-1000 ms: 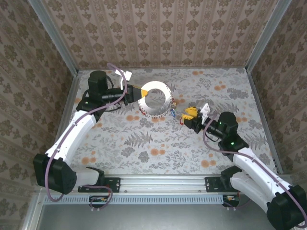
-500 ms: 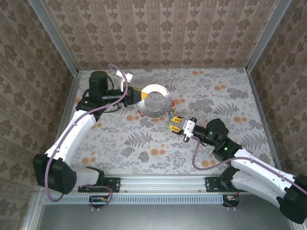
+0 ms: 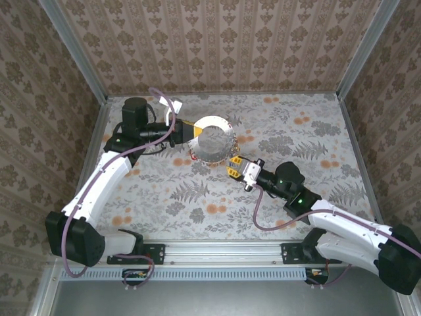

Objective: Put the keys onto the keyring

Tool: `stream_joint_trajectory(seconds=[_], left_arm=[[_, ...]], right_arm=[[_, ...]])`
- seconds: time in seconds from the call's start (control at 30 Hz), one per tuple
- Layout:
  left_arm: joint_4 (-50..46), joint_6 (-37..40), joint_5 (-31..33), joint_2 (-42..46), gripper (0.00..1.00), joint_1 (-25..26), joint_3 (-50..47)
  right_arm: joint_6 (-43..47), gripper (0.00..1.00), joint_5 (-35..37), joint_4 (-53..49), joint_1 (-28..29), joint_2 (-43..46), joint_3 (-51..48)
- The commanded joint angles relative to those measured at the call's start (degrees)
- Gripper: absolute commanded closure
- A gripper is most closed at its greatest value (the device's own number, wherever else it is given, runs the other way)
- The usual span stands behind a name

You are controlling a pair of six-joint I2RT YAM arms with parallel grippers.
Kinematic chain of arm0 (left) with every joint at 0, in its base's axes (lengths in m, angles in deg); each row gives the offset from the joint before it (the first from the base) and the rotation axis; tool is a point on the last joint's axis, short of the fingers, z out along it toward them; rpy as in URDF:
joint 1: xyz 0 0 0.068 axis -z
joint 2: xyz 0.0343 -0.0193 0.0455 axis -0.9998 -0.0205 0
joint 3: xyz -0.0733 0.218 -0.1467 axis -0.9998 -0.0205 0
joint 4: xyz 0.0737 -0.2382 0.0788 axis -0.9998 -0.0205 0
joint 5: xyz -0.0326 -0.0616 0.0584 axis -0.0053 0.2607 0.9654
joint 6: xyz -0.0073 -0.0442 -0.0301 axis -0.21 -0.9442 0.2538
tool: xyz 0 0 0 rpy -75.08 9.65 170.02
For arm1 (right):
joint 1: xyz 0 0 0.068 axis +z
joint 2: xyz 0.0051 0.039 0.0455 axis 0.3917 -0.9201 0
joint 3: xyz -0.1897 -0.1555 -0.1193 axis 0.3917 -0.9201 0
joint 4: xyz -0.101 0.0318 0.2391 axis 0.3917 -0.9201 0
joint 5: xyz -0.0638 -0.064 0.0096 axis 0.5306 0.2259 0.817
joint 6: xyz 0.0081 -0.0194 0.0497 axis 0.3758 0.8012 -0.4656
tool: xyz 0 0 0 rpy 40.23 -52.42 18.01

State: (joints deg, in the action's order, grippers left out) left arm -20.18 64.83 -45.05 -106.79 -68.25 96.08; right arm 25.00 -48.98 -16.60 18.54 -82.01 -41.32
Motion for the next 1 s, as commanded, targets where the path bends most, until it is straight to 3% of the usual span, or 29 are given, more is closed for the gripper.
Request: stream_joint_trajectory(seconds=[0.0, 0.53, 0.97], left_arm=[[2.47, 0.74, -1.55, 1.42, 1.00, -0.01, 0.51], [2.98, -0.06, -1.61, 1.66, 1.00, 0.08, 0.21], [2.89, 0.34, -1.68, 1.58, 1.00, 0.07, 0.13]], right_arm=[[0.72, 0.74, 1.40, 2.79, 0.41, -0.39, 2.08], [0.40, 0.77, 7.37, 6.46, 1.02, -3.67, 1.57], [4.41, 0.70, 6.57, -1.76, 0.88, -0.42, 1.90]])
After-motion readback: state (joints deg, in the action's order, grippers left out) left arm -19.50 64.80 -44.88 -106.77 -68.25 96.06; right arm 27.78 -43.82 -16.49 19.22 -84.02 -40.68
